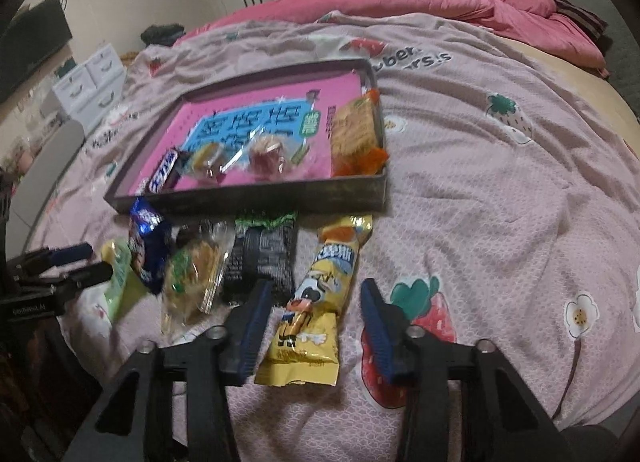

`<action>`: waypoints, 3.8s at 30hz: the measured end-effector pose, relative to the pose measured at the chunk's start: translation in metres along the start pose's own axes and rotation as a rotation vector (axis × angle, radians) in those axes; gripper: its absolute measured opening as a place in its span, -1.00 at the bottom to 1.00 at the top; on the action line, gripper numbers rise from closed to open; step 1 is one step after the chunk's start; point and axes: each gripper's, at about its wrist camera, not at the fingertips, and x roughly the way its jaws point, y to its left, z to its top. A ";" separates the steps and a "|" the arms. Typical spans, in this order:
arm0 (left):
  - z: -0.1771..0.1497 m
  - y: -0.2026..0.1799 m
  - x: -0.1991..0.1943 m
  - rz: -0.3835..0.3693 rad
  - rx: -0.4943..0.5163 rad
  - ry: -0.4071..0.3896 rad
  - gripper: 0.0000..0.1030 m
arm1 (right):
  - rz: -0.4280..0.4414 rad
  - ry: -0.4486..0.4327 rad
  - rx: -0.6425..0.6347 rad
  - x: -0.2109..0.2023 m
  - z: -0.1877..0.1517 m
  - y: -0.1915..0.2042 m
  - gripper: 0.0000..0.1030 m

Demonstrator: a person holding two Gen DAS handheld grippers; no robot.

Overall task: Organize snacks
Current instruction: 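Grasp the green-yellow candy bag with the left tool while the right tool grasps the yellow cow-print packet, then carry the candy bag over the tray with the left tool while the right tool carries the cow-print packet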

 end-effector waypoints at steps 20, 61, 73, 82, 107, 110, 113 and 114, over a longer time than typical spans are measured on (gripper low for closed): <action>0.005 -0.004 0.024 -0.062 0.011 0.021 0.13 | 0.020 0.056 0.042 0.023 0.004 -0.015 -0.62; 0.006 0.020 -0.027 -0.067 -0.062 -0.095 -0.28 | 0.138 -0.117 0.046 -0.021 0.011 -0.011 -0.69; 0.018 0.002 -0.061 -0.016 -0.023 -0.224 -0.28 | 0.149 -0.199 0.016 -0.036 0.019 -0.005 -0.69; 0.032 -0.010 -0.062 -0.040 -0.019 -0.234 -0.28 | 0.168 -0.241 0.009 -0.045 0.022 -0.003 -0.69; 0.076 -0.035 -0.038 -0.043 -0.007 -0.250 -0.28 | 0.199 -0.308 0.043 -0.044 0.044 -0.019 -0.69; 0.081 -0.038 -0.032 -0.044 -0.007 -0.243 -0.28 | 0.199 -0.311 0.046 -0.042 0.046 -0.022 -0.69; 0.085 -0.042 -0.027 -0.049 -0.007 -0.237 -0.28 | 0.202 -0.314 0.051 -0.042 0.048 -0.023 -0.69; 0.085 -0.043 -0.026 -0.048 -0.006 -0.236 -0.28 | 0.204 -0.316 0.054 -0.042 0.049 -0.024 -0.69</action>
